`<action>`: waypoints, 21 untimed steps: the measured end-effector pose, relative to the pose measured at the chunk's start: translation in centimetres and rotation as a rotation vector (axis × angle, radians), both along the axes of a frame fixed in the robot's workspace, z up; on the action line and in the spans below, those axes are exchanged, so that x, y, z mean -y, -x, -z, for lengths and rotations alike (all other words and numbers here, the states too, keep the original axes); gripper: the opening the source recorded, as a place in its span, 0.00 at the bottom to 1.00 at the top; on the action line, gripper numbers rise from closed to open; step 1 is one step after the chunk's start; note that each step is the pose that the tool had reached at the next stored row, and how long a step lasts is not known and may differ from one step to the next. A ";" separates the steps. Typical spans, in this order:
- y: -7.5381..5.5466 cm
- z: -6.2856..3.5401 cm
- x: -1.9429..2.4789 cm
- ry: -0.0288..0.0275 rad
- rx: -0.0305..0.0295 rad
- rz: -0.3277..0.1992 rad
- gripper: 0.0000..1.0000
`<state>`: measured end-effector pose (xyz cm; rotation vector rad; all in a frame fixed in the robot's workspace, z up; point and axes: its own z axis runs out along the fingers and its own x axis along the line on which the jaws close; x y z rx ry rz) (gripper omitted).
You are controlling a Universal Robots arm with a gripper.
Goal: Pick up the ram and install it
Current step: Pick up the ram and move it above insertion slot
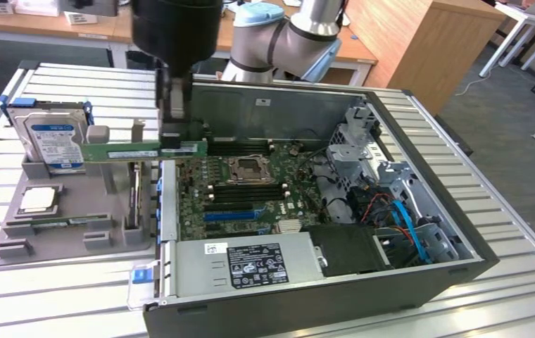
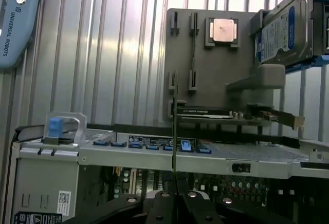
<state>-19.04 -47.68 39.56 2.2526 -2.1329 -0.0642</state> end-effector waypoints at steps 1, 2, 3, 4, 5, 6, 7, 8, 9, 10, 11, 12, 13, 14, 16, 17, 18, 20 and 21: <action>-0.5 -0.01 0.00 0.0001 -0.0001 0.000 0.12; -0.9 0.00 0.00 0.0000 -0.0001 0.000 0.12; -1.4 -0.01 0.00 0.0000 -0.0001 0.000 0.12; -1.8 -0.01 0.00 0.0001 -0.0001 0.000 0.12; -2.2 -0.01 0.00 0.0001 -0.0001 0.000 0.12; -2.7 0.00 0.00 0.0000 -0.0001 0.000 0.12; -3.1 0.00 0.00 -0.0001 -0.0001 0.000 0.12; -3.5 0.00 0.00 0.0000 -0.0001 0.000 0.12; -3.9 0.00 0.00 0.0000 -0.0001 0.000 0.12; -4.3 -0.01 0.00 0.0001 -0.0001 0.000 0.12; -4.7 -0.01 0.00 0.0000 -0.0001 0.000 0.12; -5.0 0.00 0.00 0.0000 -0.0001 0.000 0.12; -5.4 0.00 0.00 0.0000 -0.0001 0.000 0.12; -5.8 -0.01 0.00 0.0001 -0.0001 0.000 0.12; -6.5 -0.01 0.00 0.0000 -0.0001 0.000 0.12; -6.8 0.00 0.00 0.0000 -0.0001 0.000 0.12; -7.1 0.00 0.00 0.0000 0.0000 0.000 0.12; -7.8 0.00 0.00 0.0000 -0.0001 0.000 0.12; -8.1 0.00 0.00 0.0000 0.0000 0.000 0.12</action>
